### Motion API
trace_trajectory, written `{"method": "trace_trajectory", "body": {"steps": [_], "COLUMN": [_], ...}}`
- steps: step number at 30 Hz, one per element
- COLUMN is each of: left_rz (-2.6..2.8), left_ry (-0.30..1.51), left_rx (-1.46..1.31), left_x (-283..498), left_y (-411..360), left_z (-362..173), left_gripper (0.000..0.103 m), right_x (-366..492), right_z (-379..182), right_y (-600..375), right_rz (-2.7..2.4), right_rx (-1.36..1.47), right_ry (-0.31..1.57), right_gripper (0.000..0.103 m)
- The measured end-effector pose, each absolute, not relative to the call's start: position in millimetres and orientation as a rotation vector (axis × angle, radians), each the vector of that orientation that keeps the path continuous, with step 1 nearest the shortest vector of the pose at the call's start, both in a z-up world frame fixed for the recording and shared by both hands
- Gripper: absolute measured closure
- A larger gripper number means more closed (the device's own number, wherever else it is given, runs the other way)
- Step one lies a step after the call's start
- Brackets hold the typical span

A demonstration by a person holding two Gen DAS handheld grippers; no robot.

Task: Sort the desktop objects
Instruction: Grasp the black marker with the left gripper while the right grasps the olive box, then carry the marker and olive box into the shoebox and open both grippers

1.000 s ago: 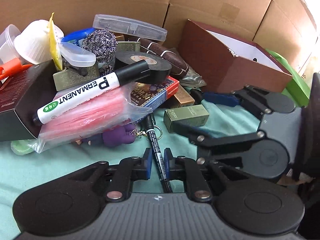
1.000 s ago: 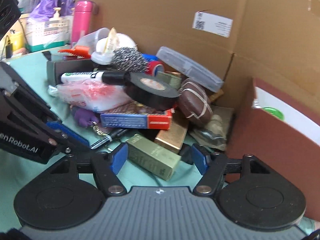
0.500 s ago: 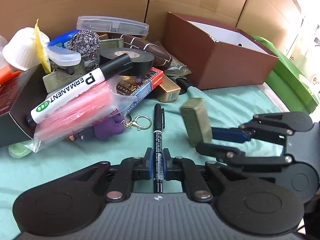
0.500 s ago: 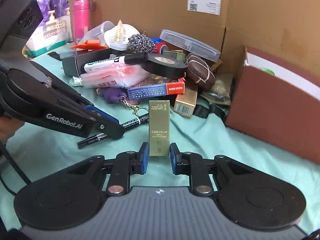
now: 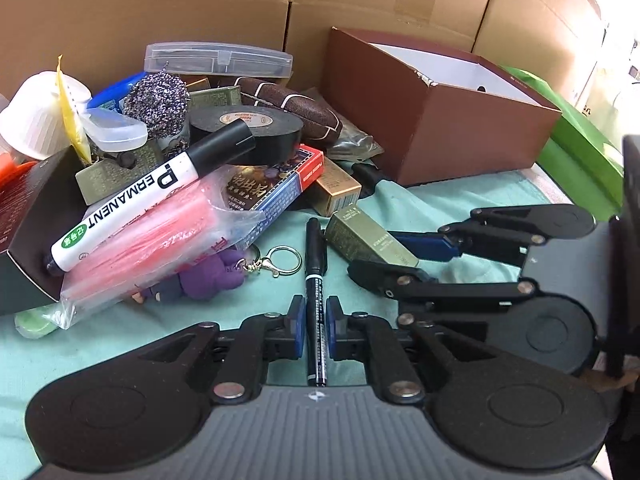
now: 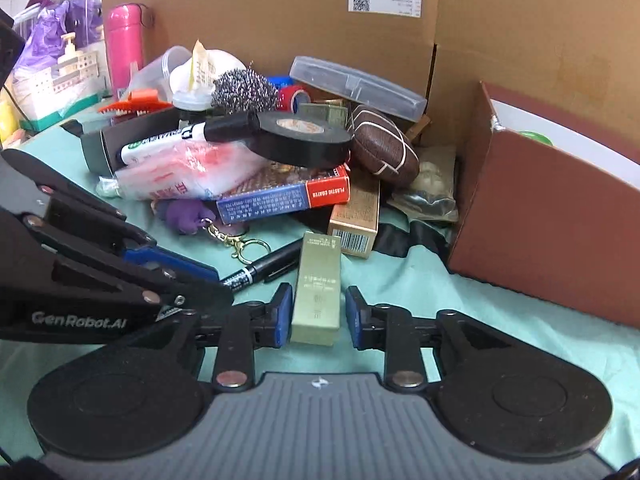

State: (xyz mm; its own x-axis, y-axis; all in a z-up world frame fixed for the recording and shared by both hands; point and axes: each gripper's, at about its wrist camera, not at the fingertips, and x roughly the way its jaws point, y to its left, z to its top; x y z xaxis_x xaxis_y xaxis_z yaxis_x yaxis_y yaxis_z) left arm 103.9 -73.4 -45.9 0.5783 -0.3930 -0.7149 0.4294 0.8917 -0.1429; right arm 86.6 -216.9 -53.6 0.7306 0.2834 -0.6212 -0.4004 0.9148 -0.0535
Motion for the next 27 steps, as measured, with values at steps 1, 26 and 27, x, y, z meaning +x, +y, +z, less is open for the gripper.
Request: {"method": "trace_trajectory", "body": {"steps": [1, 26, 27], "left_rz": [-0.484, -0.493, -0.502], "left_ry": [0.826, 0.655, 0.637], "left_rx": [0.050, 0.112, 0.116], "left_x": [104, 87, 87], "left_y": [-74, -88, -91], "left_z": [-46, 6, 13], "left_gripper": [0.095, 0.095, 0.095], "right_x": [84, 48, 45], "right_z": [-53, -13, -6], "right_y": [-217, -247, -250], "right_rz": [0.378, 0.286, 0.279], "right_rx": [-0.192, -0.138, -0.134], "right_ry": [0.657, 0.508, 0.486], "right_gripper": [0.081, 0.082, 0.082]}}
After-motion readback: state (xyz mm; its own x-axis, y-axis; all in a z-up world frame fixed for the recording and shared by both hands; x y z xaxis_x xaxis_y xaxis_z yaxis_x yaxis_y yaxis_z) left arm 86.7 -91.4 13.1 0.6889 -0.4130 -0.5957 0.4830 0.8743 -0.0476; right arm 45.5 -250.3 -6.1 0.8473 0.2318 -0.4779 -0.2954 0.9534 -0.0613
